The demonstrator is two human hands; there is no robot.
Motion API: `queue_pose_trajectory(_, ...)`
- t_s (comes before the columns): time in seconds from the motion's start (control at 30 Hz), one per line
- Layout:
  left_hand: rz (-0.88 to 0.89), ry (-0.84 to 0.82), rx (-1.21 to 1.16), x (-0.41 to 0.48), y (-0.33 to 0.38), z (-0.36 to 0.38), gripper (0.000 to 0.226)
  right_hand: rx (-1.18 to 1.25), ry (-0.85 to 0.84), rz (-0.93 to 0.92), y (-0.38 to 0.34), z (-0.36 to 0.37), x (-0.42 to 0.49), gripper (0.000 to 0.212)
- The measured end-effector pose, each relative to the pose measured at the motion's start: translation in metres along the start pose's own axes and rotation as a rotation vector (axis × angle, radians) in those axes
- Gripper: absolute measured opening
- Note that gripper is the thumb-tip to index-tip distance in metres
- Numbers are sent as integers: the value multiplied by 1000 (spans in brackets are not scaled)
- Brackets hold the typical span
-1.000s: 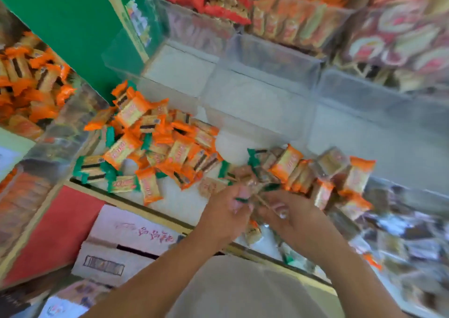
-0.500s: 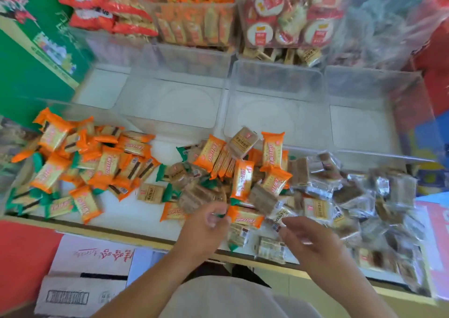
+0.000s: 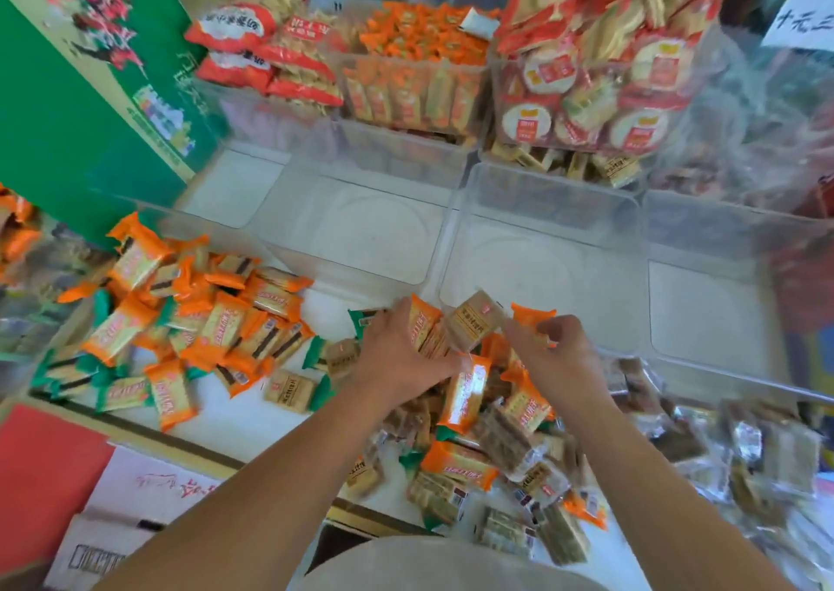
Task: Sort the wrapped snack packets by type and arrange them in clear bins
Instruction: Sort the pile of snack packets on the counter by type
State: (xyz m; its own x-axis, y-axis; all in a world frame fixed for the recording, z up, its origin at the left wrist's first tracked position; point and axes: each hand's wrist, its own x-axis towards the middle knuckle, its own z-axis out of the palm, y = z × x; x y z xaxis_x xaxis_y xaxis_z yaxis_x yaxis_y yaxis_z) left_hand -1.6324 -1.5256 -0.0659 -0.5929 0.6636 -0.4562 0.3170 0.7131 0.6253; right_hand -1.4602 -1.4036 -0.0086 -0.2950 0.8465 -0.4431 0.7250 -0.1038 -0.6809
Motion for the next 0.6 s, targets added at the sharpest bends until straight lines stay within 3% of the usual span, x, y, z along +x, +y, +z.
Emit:
queue_pose_trajectory(0.13,41,31,48,-2,2,5,128,111,77,33,-8,17,11,94)
queue_pose_trajectory(0.27,53,57,27,-13,0,18,125,-22,32,14,-10,36,23,109)
queue_pose_trajectory(0.33,69,51,43,-20,-3,27,125,-40,9,0,-9,37,24,102)
queue_pose_trajectory(0.47,63,128,-79,-22,-8,37,107,2,17,-57,4,27,21,65)
queue_pose_trajectory(0.6,82,194,-200,-24,-11,43,97,117,40,-81,11,11,10,49)
